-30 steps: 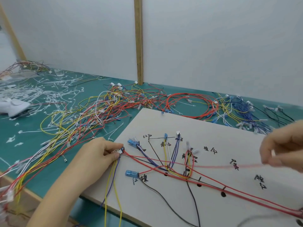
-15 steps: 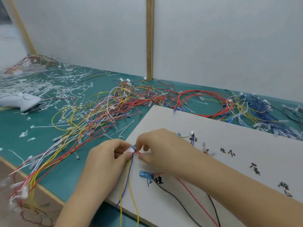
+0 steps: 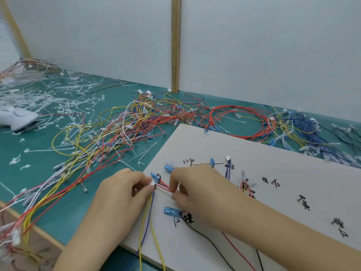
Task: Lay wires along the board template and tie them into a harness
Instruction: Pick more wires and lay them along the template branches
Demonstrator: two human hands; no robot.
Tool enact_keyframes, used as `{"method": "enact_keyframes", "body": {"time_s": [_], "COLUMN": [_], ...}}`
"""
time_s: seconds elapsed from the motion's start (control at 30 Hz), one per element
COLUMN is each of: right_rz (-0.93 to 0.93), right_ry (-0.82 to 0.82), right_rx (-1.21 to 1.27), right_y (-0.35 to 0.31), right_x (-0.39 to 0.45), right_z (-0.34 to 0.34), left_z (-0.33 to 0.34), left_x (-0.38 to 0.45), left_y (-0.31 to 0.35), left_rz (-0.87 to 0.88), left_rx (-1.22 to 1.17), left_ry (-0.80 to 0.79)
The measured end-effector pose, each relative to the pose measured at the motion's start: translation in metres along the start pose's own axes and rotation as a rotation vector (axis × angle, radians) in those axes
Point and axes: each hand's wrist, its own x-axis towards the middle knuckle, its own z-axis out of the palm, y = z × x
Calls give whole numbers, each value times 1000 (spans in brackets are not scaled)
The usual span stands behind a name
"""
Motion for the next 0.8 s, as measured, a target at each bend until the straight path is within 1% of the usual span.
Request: {"method": "enact_keyframes", "body": {"time_s": [0.07, 0.2, 0.37, 0.5, 0.57, 0.63, 0.7, 0.8], "right_rz": [9, 4, 137, 194, 214, 240, 259, 268], "right_ry": [-15, -48, -108, -89, -94, -86, -88, -78], "right_rx": [43, 26, 76, 132, 142, 154, 166, 198], "right_y": [3, 13, 35, 48, 52, 57, 60, 61], "right_x": [-11, -40, -78, -101, -107, -110, -111, -111], "right_z": [-5, -20, -46, -57, -55, -52, -48, -46], "left_z": [0, 2, 1, -2, -7, -14, -22, -28], "left_x": [0, -3, -1, 2, 9, 19, 31, 47], "left_y": [1, 3, 0, 0, -3, -6, -6, 1], "left_rz": [8, 57, 101, 166, 170, 140, 120, 129], "left_rx": [3, 12, 80, 123, 113, 110, 137, 243], "left_ry": [-8, -15, -72, -110, -140, -216, -353, -516]}}
